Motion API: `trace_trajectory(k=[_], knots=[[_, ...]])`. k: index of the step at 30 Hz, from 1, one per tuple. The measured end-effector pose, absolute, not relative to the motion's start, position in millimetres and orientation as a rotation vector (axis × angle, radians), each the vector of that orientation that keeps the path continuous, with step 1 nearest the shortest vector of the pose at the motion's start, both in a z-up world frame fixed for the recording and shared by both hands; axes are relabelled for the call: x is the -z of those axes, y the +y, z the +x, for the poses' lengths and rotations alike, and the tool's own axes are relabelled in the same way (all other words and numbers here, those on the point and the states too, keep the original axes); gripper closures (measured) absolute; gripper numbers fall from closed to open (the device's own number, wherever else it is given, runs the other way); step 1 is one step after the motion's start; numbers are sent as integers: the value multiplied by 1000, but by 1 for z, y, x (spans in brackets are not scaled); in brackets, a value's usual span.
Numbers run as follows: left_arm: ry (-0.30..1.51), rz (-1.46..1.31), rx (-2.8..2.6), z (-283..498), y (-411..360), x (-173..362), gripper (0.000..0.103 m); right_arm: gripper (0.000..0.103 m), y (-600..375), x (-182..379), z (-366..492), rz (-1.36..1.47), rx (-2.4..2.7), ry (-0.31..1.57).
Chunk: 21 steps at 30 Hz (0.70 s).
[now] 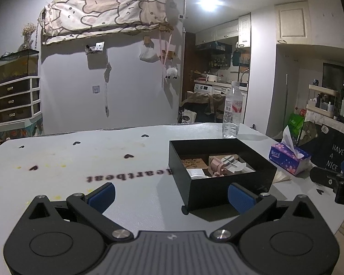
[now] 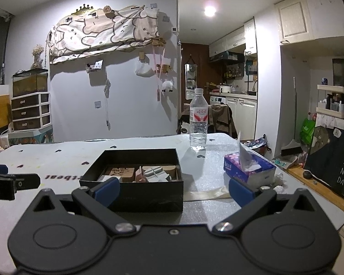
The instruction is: Organize rigid objects
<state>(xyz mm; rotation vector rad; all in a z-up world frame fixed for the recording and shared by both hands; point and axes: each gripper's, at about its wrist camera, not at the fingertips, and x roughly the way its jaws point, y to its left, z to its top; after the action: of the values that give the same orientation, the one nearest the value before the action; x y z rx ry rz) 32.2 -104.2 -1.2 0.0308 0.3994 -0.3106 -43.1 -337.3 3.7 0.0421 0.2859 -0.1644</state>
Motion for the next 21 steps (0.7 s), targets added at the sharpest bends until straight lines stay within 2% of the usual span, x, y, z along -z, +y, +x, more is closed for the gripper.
trace_trajectory(k=[21], knots=[[396, 25, 312, 32, -103, 1, 0, 0, -337, -5, -44, 40, 168, 284]])
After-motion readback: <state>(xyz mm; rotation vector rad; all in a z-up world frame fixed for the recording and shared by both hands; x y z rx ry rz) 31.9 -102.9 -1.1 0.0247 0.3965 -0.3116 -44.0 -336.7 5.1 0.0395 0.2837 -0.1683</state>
